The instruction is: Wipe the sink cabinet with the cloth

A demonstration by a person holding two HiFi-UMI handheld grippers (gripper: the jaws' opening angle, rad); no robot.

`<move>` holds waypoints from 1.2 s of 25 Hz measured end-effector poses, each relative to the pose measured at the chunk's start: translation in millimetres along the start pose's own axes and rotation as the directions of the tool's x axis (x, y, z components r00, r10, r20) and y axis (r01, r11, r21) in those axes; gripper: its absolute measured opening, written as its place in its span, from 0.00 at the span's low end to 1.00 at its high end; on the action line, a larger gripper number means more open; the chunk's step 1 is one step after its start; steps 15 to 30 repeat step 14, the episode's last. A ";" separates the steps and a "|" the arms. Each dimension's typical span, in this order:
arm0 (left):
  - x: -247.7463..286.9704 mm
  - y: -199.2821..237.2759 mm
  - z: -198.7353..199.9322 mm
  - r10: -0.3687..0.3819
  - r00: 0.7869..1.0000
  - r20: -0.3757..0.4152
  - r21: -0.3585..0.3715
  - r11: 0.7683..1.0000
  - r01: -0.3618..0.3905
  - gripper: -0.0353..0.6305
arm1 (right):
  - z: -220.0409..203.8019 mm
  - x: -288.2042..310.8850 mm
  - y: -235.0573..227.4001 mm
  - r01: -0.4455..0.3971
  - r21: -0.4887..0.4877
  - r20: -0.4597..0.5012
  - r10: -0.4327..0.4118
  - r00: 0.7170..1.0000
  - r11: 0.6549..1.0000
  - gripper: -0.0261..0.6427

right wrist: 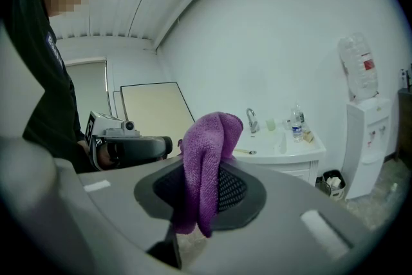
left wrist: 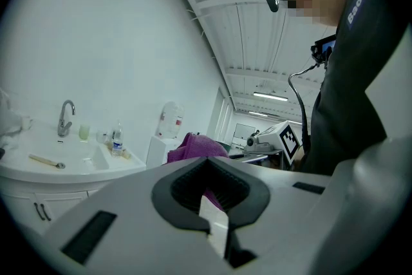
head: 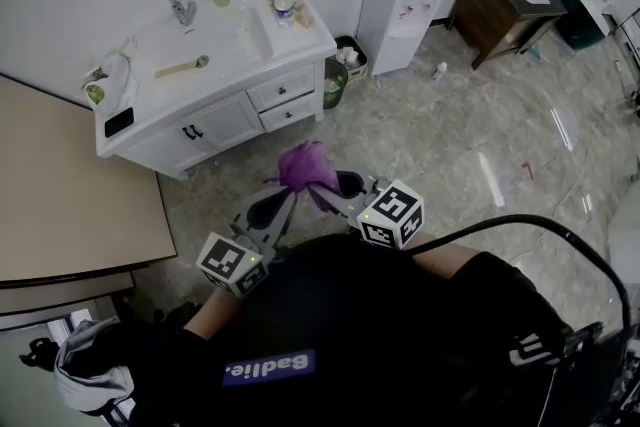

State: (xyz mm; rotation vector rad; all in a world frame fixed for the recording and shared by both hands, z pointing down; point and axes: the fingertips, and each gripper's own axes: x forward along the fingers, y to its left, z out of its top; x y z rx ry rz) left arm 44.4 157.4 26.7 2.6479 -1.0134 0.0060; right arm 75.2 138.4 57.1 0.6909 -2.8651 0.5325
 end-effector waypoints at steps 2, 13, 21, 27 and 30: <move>-0.5 -0.6 -1.7 -0.001 1.000 0.008 -0.004 1.000 0.001 0.06 | 0.1 -0.7 1.7 -0.001 0.000 -0.002 0.001 1.000 1.000 0.15; -6.7 1.3 -5.0 0.016 1.000 0.008 -0.014 1.000 -0.016 0.06 | -6.6 1.1 4.4 -0.006 0.013 -0.005 0.006 1.000 1.000 0.15; -7.0 1.2 -4.5 0.018 1.000 0.007 -0.015 1.000 -0.017 0.06 | -6.6 1.4 5.0 -0.006 0.019 -0.006 0.006 1.000 1.000 0.15; -7.0 1.2 -4.5 0.018 1.000 0.007 -0.015 1.000 -0.017 0.06 | -6.6 1.4 5.0 -0.006 0.019 -0.006 0.006 1.000 1.000 0.15; -7.0 1.2 -4.5 0.018 1.000 0.007 -0.015 1.000 -0.017 0.06 | -6.6 1.4 5.0 -0.006 0.019 -0.006 0.006 1.000 1.000 0.15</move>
